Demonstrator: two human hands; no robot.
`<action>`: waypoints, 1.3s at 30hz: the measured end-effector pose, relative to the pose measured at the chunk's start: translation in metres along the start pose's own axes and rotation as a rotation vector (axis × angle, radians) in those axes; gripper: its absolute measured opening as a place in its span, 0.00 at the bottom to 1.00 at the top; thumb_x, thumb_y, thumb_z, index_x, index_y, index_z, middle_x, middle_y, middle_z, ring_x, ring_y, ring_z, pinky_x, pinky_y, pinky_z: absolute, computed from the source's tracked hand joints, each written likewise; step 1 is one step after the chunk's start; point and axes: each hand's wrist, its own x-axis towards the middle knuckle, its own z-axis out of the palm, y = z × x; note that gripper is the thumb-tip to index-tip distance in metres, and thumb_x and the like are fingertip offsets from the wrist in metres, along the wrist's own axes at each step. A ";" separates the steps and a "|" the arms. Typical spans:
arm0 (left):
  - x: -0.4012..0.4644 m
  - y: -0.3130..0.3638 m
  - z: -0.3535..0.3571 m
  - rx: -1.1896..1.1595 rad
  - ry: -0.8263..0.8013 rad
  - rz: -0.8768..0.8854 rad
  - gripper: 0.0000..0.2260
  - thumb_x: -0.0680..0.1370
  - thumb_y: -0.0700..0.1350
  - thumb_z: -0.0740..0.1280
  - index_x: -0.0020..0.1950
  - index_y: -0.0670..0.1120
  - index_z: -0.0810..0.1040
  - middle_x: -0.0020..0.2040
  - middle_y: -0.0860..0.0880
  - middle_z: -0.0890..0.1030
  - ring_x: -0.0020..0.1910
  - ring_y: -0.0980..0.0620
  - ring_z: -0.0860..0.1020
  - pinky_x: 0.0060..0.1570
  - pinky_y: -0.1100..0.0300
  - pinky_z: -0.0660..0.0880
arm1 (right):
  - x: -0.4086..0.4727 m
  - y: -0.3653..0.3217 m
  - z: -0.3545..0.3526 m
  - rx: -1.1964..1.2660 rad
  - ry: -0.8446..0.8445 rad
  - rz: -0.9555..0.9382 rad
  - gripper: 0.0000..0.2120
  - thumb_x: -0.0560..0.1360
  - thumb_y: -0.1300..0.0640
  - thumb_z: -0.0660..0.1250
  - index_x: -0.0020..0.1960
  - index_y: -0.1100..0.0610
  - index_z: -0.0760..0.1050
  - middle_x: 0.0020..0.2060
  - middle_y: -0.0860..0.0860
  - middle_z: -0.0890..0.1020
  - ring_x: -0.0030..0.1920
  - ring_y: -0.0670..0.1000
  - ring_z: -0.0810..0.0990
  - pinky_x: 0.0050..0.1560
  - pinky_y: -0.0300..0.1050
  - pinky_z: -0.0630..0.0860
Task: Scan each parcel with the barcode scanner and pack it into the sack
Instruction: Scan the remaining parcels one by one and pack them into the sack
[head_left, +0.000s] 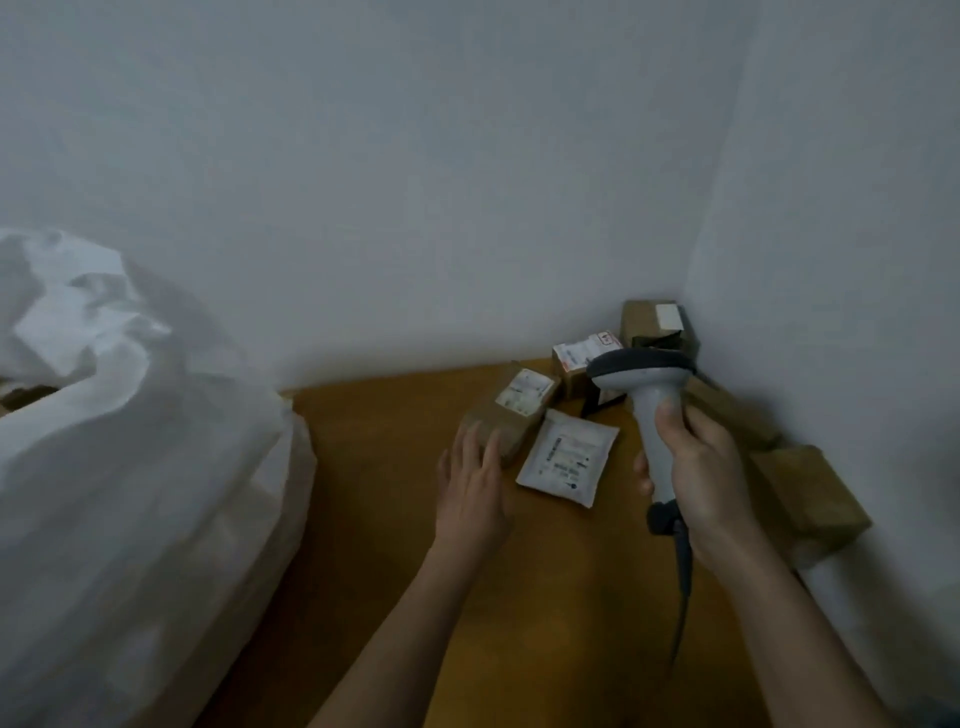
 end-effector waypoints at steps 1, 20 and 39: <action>0.016 0.002 0.014 -0.025 -0.073 -0.036 0.36 0.77 0.38 0.63 0.80 0.49 0.47 0.80 0.48 0.47 0.79 0.47 0.43 0.77 0.47 0.44 | 0.016 0.010 -0.004 -0.013 -0.005 0.022 0.18 0.83 0.47 0.57 0.47 0.60 0.74 0.30 0.54 0.75 0.25 0.47 0.73 0.25 0.43 0.68; 0.081 -0.026 0.138 0.120 -0.153 -0.116 0.23 0.77 0.51 0.64 0.71 0.45 0.71 0.70 0.47 0.72 0.73 0.49 0.65 0.76 0.46 0.48 | 0.133 0.138 0.025 -0.020 -0.176 0.301 0.14 0.83 0.47 0.57 0.48 0.53 0.77 0.27 0.50 0.76 0.27 0.47 0.74 0.26 0.42 0.71; 0.025 -0.037 0.134 -0.673 -0.184 -0.972 0.40 0.58 0.54 0.83 0.59 0.52 0.61 0.65 0.47 0.73 0.67 0.41 0.71 0.65 0.42 0.71 | 0.100 0.164 0.061 -0.017 -0.256 0.364 0.14 0.83 0.46 0.56 0.51 0.55 0.75 0.31 0.53 0.76 0.26 0.44 0.74 0.25 0.36 0.71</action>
